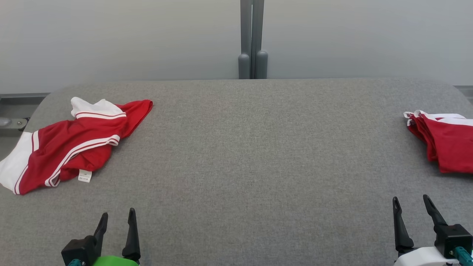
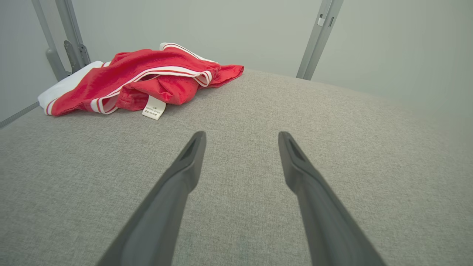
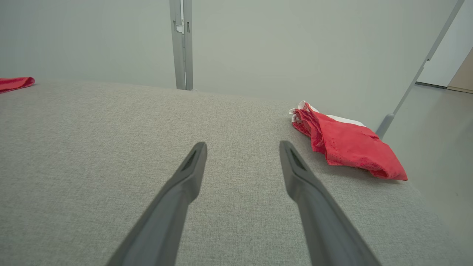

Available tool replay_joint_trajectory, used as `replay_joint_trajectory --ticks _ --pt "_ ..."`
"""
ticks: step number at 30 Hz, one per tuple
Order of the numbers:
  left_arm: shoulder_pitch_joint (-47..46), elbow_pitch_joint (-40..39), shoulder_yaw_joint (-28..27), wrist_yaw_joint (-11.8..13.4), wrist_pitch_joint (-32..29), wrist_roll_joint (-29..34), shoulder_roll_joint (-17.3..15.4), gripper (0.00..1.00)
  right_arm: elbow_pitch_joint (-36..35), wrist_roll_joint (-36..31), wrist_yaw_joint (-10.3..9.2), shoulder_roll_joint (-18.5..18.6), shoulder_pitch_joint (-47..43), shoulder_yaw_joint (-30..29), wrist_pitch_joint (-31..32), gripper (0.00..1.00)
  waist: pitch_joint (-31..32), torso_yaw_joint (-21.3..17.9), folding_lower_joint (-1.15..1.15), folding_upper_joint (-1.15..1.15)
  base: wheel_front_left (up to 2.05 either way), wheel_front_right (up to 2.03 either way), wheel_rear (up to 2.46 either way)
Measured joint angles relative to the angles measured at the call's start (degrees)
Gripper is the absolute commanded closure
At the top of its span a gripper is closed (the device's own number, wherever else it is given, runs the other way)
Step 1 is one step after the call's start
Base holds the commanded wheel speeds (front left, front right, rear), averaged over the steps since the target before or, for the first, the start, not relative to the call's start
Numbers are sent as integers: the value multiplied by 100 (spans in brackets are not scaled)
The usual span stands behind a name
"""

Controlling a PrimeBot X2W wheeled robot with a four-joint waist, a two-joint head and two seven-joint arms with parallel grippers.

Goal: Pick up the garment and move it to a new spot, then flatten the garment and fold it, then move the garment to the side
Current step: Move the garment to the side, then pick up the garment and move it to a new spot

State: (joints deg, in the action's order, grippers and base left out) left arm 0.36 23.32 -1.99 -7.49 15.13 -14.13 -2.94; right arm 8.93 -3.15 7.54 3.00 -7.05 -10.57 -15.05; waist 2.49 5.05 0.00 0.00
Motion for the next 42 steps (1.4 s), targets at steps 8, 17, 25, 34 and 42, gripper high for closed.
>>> replay_joint_trajectory --ticks 8,17,25,34,42 --pt "-14 -53 132 0 1 -16 9 0 -56 22 0 -10 31 11 0 0 -24 110 0 0 0 0 0" --pt "-92 -123 15 0 0 77 18 0 -70 152 0 -8 3 331 0 0 0 787 0 0 0 0 0" --pt "183 -292 -412 0 0 118 -35 0 110 238 0 -19 491 1280 -1 0 72 1719 0 0 0 0 0" --pt "287 -321 -389 0 1 -15 -8 0 180 330 0 58 721 1631 -1 0 17 2231 0 0 0 0 0" --pt "-1566 904 274 -1 0 -584 4 0 -46 174 0 485 1227 1784 -1 0 -362 2334 0 0 0 0 0"
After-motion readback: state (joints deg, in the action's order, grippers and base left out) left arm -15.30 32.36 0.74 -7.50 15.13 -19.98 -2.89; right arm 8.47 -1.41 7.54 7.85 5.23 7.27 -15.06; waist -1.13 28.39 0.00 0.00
